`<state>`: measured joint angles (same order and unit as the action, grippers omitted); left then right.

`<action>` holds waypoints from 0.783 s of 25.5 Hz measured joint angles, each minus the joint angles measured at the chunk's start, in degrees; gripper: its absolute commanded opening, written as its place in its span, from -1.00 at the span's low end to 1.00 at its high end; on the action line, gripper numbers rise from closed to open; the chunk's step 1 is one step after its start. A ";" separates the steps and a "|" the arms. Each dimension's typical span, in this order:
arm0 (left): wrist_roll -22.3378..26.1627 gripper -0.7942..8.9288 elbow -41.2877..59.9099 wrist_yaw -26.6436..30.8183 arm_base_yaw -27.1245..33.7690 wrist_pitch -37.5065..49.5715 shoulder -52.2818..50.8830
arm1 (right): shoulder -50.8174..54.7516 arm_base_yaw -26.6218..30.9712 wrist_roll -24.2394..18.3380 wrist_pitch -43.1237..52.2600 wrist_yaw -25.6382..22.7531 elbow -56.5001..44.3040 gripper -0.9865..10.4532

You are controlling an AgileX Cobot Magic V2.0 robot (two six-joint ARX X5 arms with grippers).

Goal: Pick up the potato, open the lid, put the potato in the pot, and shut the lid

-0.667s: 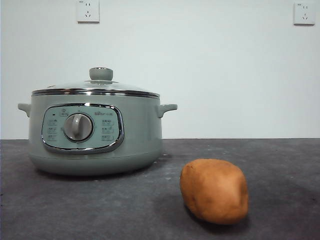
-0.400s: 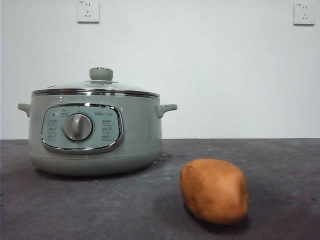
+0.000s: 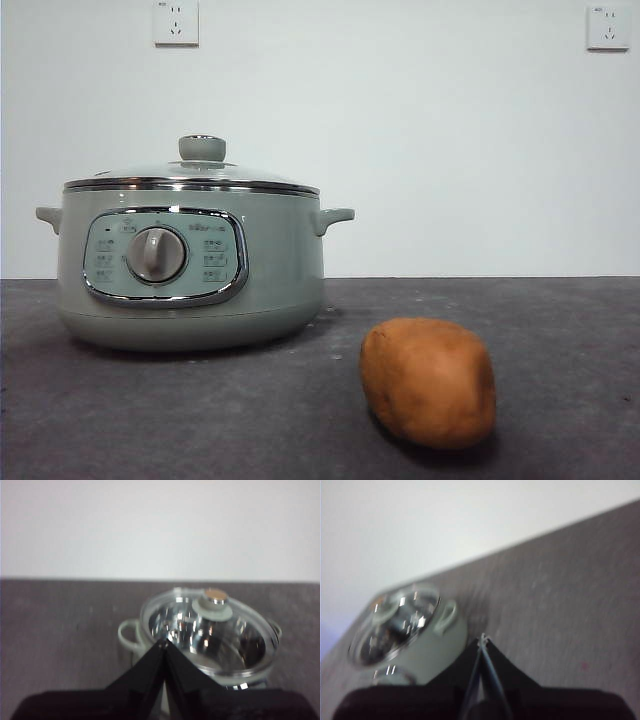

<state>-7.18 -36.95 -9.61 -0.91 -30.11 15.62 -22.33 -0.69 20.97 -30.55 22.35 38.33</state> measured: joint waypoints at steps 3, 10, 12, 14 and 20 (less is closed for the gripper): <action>0.02 -0.77 -6.12 0.00 0.00 -8.04 4.57 | -6.32 -0.02 -3.21 -7.56 1.60 5.57 -0.30; 1.81 0.83 -14.34 -1.16 0.00 -19.93 15.85 | -19.43 -0.04 -10.16 -20.94 1.70 13.53 0.74; 2.05 0.83 -14.91 -1.16 0.00 -20.00 18.73 | -22.05 -0.07 -12.13 -21.86 2.71 14.08 0.74; 2.16 0.82 -15.04 -1.16 0.00 -19.96 22.08 | -24.39 -0.50 -13.33 -21.88 6.08 14.19 0.74; 2.64 0.82 -15.08 -7.61 0.00 -22.73 31.91 | -30.51 -1.22 -11.19 -19.32 10.64 14.71 0.74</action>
<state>-4.54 -52.03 -17.21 -0.91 -52.84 47.53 -52.84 -1.91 9.78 -49.87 32.99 53.04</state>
